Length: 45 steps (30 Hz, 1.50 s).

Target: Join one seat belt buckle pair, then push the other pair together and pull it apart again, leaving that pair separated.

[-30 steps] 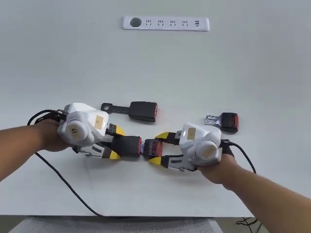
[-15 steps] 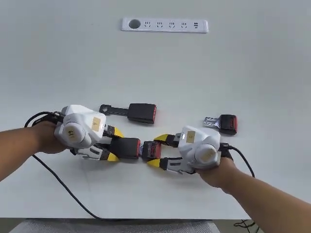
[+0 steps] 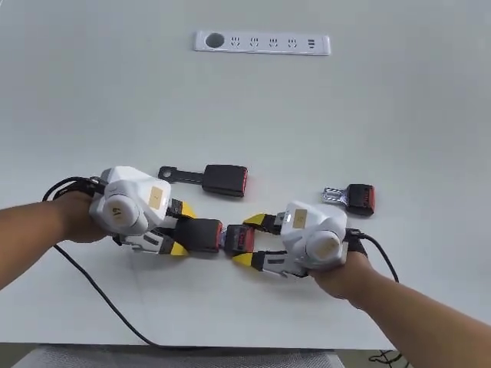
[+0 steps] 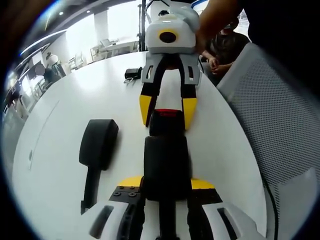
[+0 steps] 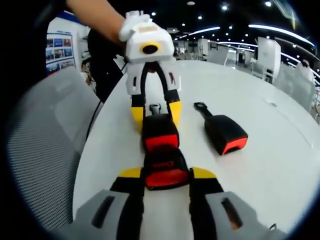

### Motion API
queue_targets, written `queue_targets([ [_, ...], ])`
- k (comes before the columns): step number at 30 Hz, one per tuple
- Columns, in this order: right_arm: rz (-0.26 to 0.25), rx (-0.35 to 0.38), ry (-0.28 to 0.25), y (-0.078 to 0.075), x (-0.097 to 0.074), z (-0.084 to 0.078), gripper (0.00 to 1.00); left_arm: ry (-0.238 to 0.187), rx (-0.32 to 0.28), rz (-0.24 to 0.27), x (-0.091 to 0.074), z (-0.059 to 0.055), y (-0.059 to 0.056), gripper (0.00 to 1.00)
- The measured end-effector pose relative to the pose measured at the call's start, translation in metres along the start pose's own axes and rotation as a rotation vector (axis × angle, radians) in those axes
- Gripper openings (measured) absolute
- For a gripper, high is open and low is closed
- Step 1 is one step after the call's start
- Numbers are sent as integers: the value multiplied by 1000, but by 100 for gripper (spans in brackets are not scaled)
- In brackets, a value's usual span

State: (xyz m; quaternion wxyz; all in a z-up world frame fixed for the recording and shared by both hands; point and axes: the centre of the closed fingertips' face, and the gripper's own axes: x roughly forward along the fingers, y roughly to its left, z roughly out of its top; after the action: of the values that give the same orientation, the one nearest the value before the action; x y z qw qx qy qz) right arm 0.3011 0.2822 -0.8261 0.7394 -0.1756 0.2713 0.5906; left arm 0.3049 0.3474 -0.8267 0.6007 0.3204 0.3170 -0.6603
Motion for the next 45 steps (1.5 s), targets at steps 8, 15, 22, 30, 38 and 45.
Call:
queue_targets([
  [8,1,-18,20,1,0,0,35,37,14,4,2,1,-2,34],
  [15,-22,-58,56,0,0,-2,38,60,-23,11,4,5,-3,37],
  [22,-44,30,30,-3,-4,2,64,25,-92,29,-3,17,-4,63],
  [30,-54,15,7,-2,-23,5,72,-11,-96,92,-16,30,2,73],
  [38,-46,17,-43,-6,-54,11,75,-54,-97,133,-25,42,15,74],
  [45,-73,68,-49,-34,-84,0,76,-62,-73,161,-29,49,40,75],
])
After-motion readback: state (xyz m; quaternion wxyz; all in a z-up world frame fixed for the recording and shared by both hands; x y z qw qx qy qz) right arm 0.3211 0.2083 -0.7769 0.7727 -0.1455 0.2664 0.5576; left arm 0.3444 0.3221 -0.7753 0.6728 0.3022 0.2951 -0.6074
